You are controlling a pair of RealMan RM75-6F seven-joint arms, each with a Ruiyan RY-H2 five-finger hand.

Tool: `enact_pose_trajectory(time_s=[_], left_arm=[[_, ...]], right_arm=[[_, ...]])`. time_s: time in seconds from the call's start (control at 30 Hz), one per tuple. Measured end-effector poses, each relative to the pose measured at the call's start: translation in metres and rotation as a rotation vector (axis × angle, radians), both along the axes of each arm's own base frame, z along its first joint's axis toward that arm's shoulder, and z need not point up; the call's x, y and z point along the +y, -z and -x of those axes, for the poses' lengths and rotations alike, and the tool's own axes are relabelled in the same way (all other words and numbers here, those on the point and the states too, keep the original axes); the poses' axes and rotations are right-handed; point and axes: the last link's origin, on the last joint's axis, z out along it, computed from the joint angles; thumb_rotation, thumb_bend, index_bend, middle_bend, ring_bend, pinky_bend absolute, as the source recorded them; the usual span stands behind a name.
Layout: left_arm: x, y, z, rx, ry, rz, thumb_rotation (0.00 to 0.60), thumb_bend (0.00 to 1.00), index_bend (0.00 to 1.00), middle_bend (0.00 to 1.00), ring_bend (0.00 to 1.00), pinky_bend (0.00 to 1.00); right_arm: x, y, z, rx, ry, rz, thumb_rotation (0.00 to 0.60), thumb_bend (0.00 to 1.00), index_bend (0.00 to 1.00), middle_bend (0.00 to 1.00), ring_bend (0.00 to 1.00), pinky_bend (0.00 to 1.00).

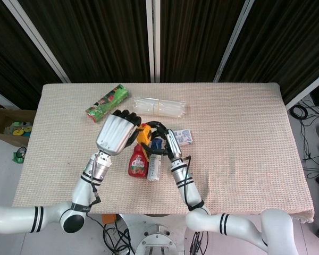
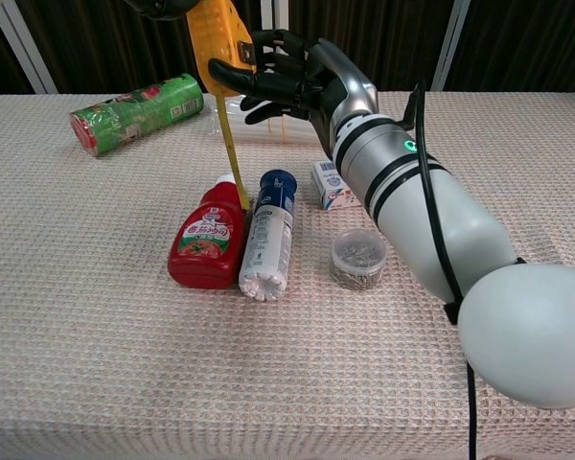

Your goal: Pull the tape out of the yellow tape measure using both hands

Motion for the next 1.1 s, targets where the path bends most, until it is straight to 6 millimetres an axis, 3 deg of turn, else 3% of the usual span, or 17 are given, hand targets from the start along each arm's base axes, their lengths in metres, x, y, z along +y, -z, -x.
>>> enact_pose_trajectory(time_s=[0.37,1.1], left_arm=[[0.0012,-0.0049,0.0002,-0.005,-0.005,-0.005,0.600,0.47,0.52,0.50,0.45,0.54],[0.0004,-0.0098,-0.0021,-0.024,0.010,-0.007,0.600,0.50,0.54,0.51,0.46,0.55]], right_arm=[[0.0014,0.0020,-0.0008,0.008,-0.007,0.001,0.600,0.35,0.59,0.52,0.52,0.51],[0.0026,0.0024,0.0032,0.033,-0.004,0.021,0.600,0.37,0.59,0.52,0.52,0.51]])
